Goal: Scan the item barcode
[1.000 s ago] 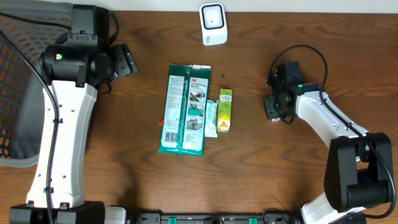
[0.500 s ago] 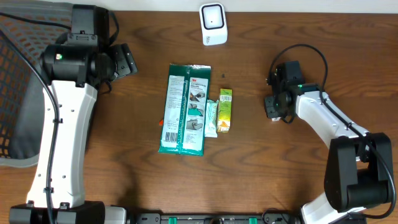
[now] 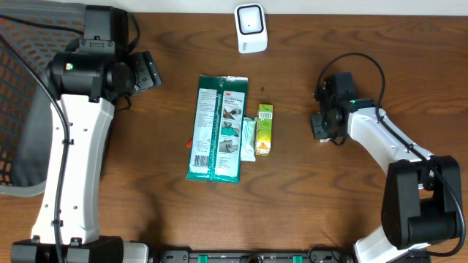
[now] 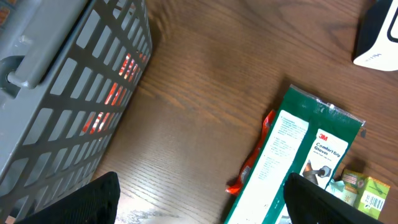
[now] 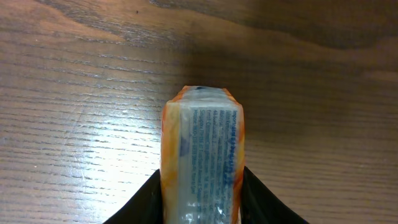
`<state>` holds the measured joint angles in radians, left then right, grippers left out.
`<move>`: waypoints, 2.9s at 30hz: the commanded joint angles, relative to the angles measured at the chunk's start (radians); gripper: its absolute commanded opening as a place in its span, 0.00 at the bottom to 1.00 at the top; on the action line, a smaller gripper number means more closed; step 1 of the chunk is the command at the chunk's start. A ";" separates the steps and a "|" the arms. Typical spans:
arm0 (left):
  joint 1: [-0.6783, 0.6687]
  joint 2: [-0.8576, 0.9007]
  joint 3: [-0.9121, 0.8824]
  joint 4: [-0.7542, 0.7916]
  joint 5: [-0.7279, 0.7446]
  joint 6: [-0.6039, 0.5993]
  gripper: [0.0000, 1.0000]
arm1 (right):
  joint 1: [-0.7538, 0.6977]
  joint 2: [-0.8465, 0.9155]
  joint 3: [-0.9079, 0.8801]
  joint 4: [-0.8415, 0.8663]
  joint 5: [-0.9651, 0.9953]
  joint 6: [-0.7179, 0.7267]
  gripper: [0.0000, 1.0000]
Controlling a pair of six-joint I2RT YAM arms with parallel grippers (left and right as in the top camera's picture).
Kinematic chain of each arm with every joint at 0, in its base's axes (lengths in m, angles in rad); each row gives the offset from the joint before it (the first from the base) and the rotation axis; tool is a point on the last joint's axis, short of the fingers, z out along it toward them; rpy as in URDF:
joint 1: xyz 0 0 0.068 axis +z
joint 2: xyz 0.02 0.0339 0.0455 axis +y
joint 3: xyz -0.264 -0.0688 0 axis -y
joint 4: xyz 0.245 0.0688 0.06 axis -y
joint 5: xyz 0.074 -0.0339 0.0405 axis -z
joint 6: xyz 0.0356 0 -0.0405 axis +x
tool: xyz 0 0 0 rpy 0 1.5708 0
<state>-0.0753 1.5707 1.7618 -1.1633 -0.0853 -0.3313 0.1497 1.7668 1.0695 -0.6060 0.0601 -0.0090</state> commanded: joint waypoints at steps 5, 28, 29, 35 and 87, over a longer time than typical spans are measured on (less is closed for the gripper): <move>0.003 0.003 0.005 -0.003 -0.013 0.017 0.85 | -0.005 0.003 -0.008 -0.003 0.010 0.000 0.24; 0.003 0.003 0.005 -0.003 -0.013 0.017 0.85 | -0.004 -0.046 0.597 -0.491 -0.084 0.103 0.01; 0.003 0.003 0.005 -0.003 -0.013 0.017 0.85 | -0.004 -0.042 0.669 -0.528 -0.105 0.114 0.01; 0.003 0.003 0.005 -0.003 -0.013 0.017 0.85 | 0.018 0.051 1.072 -0.745 -0.144 0.128 0.01; 0.003 0.003 0.005 -0.003 -0.013 0.017 0.85 | 0.230 0.926 1.669 -0.225 0.037 0.076 0.01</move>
<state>-0.0753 1.5707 1.7618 -1.1633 -0.0853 -0.3317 0.3836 2.6770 2.7220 -0.8268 0.1020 0.0746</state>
